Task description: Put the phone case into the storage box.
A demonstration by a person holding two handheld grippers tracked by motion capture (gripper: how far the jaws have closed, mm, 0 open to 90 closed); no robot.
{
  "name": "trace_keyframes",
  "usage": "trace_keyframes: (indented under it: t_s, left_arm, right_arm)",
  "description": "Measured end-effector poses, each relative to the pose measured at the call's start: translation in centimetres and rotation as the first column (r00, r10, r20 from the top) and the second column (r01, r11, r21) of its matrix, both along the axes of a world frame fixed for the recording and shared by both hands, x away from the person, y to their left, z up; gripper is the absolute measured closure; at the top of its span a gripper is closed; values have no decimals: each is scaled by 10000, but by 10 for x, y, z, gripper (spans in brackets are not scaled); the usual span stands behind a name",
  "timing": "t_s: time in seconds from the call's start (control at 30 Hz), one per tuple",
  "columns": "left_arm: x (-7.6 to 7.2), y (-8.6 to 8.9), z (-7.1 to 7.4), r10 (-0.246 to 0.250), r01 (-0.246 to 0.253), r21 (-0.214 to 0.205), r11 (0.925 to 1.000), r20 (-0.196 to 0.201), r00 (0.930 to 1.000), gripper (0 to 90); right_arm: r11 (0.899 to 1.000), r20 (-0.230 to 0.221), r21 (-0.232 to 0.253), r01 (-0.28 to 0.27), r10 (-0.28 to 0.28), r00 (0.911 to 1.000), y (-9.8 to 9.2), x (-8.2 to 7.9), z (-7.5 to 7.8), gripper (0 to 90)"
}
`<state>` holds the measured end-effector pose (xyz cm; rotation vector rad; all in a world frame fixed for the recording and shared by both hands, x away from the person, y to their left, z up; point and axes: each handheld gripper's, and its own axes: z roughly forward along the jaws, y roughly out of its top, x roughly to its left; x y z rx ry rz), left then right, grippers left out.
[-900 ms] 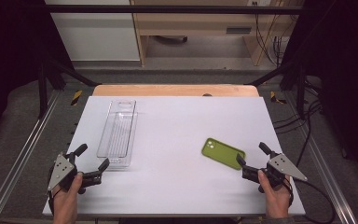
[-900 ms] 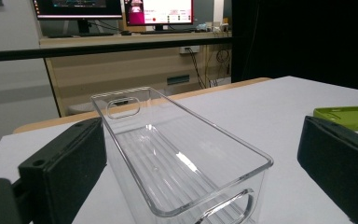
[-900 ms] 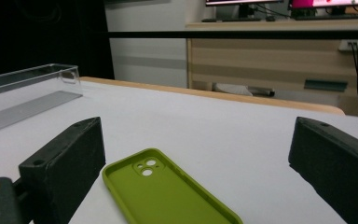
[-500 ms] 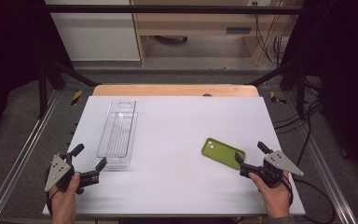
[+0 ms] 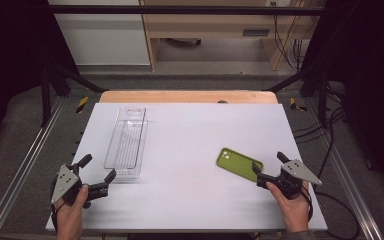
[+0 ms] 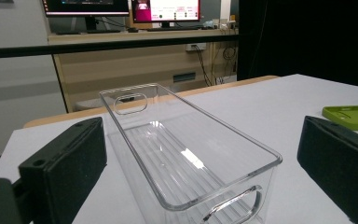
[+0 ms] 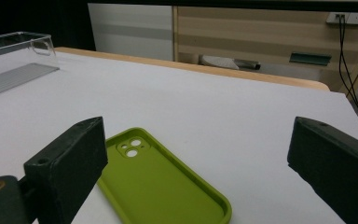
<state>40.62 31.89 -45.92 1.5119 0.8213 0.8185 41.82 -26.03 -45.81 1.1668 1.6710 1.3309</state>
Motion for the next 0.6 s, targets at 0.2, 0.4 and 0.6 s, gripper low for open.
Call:
trace_keyframes:
  t_s: [0.2,0.4,0.6]
  left_arm:
    - [-1,-2,0,-37,38,70,10000,-55,10000,11]
    - [-2,-1,0,6,-6,21,10000,-70,10000,11]
    - [-2,1,0,69,-70,-75,9999,-83,9999,11]
  right_arm:
    - [10000,138,18,-18,18,9999,1,-1,6,48]
    - [9997,276,-155,-186,191,9994,9,0,17,51]
    - [9990,296,-415,-158,170,9994,12,5,27,55]
